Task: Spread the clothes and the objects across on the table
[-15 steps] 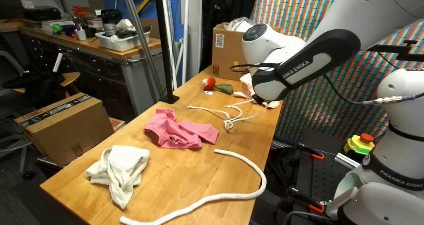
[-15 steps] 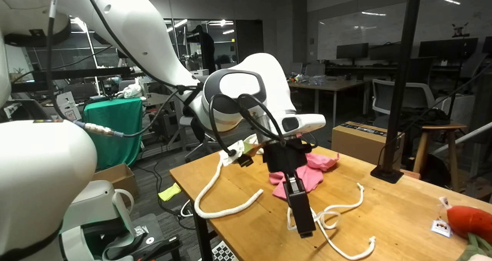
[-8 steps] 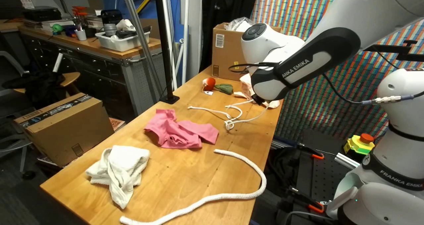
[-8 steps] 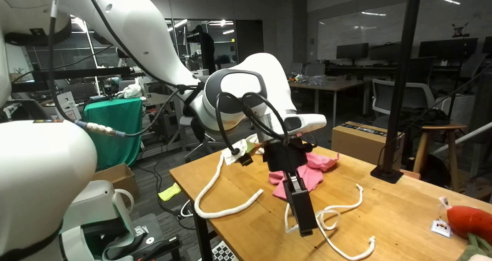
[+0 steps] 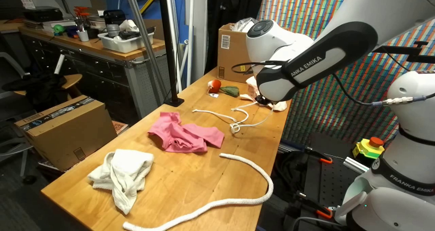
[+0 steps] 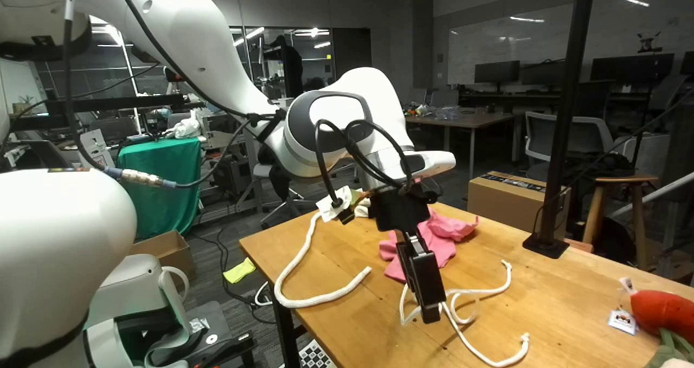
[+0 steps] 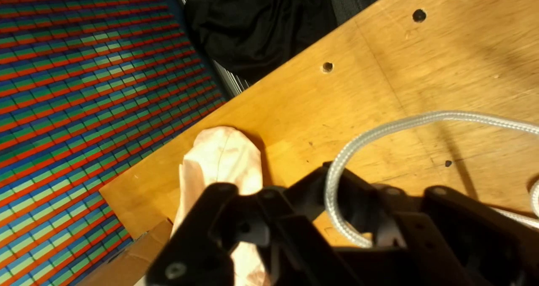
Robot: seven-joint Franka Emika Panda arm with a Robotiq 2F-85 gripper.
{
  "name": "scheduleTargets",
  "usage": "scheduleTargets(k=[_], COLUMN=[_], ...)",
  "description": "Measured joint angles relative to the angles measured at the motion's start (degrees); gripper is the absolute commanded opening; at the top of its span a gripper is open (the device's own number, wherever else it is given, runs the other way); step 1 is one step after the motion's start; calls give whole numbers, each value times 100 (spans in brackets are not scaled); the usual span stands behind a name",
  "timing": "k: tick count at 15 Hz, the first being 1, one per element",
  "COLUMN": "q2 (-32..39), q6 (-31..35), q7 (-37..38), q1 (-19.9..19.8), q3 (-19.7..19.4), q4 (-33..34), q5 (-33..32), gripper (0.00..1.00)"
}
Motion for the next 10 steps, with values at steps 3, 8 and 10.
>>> scheduleTargets(k=[3, 8, 10], q2=[-40, -160, -277], q6=[-28, -106, -248], q7=[-63, -419, -816], q1=[-2, 135, 470], q3=[-30, -236, -490], q4=[-6, -9, -4], q5=[-2, -3, -8], gripper=[63, 100, 100])
